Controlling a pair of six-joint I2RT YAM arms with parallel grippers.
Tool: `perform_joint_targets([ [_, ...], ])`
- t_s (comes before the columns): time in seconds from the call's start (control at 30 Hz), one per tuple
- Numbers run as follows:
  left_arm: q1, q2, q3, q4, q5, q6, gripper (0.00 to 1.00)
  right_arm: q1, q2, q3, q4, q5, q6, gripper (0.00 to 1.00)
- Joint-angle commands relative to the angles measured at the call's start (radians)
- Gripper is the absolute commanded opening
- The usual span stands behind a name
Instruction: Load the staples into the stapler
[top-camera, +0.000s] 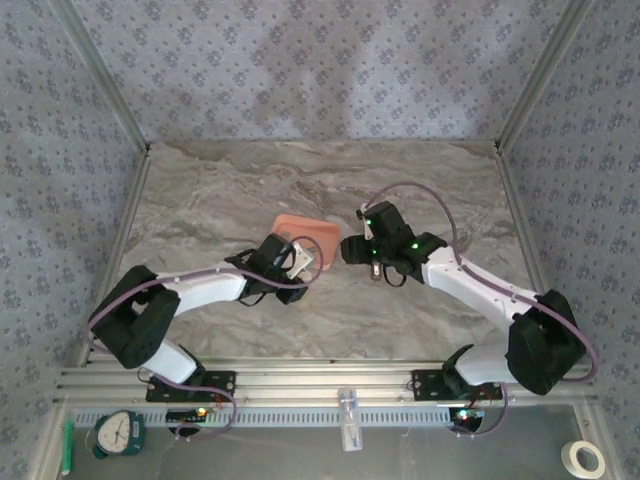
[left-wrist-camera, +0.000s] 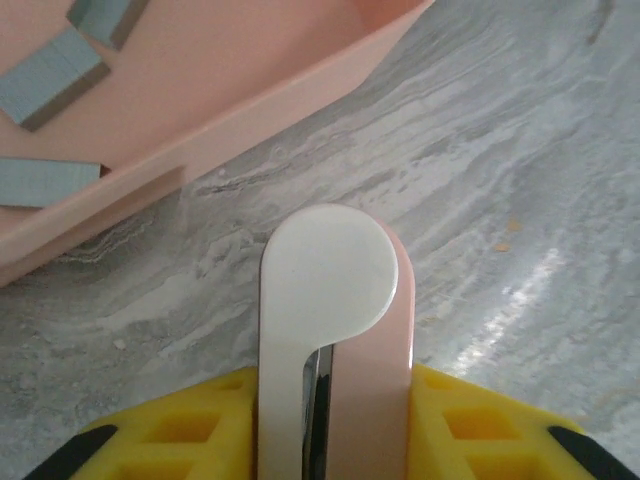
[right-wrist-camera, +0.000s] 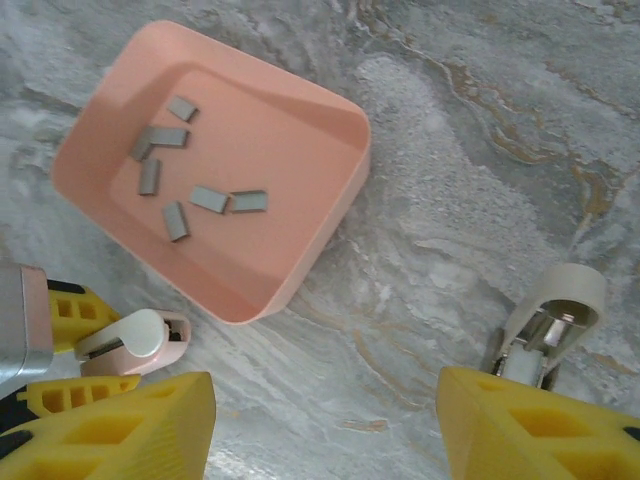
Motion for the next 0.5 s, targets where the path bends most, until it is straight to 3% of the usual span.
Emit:
perform_joint_targets([
  [0.0,-0.009,-0.088,-0.031,0.041,0.079,0.102,0.31,-0.02,-0.048,-0.03,0.059,-0.131,-0.023,0.62],
  [0.33,-0.027,-0.328,-0.141,0.187,0.213,0.334,0.28,-0.04,-0.066,-0.087,0.105,-0.556,-0.038,0.61],
  [0.47,-0.038,-0.4,-0.173,0.213,0.226,0.416,0.28,-0.033,-0.063,-0.097,0.108,-0.653,-0.031,0.61],
])
